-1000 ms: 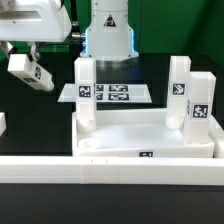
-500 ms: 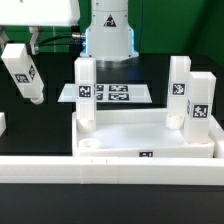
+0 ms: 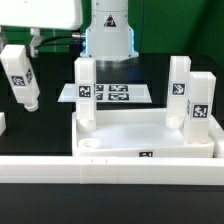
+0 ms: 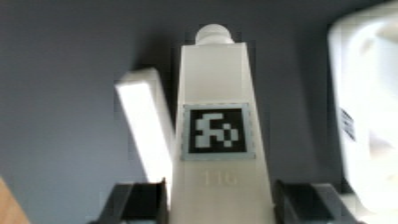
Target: Assemble desk
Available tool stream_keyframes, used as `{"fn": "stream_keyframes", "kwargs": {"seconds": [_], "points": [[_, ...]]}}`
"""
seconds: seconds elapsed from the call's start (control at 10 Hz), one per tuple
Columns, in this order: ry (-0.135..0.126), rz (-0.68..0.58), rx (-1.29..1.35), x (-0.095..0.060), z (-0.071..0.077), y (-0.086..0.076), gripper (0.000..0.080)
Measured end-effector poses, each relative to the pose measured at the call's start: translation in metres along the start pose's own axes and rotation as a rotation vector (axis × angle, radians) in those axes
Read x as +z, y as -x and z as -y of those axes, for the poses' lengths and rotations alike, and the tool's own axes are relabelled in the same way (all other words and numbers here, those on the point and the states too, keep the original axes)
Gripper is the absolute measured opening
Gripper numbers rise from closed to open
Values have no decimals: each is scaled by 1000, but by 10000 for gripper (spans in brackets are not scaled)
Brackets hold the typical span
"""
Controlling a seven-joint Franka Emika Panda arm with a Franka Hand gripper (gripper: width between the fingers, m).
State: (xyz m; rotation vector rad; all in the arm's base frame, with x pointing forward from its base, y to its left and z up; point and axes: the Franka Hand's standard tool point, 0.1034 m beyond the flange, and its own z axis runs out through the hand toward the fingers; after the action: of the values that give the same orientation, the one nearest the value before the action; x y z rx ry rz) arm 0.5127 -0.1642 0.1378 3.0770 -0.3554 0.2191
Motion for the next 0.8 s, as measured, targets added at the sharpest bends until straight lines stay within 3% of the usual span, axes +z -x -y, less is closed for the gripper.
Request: {"fn": "stream_keyframes", "kwargs": {"seconds": [0.2, 0.3, 0.5, 0.6, 0.7, 0.8], "points": [[-5, -45, -58, -10, 32, -25, 287], [1, -64, -86, -11, 40, -29, 287], [5, -74, -75, -9, 34, -26, 287], [23, -138, -86, -12, 34, -32, 287], [41, -210, -94, -14, 38, -31, 287], [24, -200, -94, -14, 52, -31, 287]]}}
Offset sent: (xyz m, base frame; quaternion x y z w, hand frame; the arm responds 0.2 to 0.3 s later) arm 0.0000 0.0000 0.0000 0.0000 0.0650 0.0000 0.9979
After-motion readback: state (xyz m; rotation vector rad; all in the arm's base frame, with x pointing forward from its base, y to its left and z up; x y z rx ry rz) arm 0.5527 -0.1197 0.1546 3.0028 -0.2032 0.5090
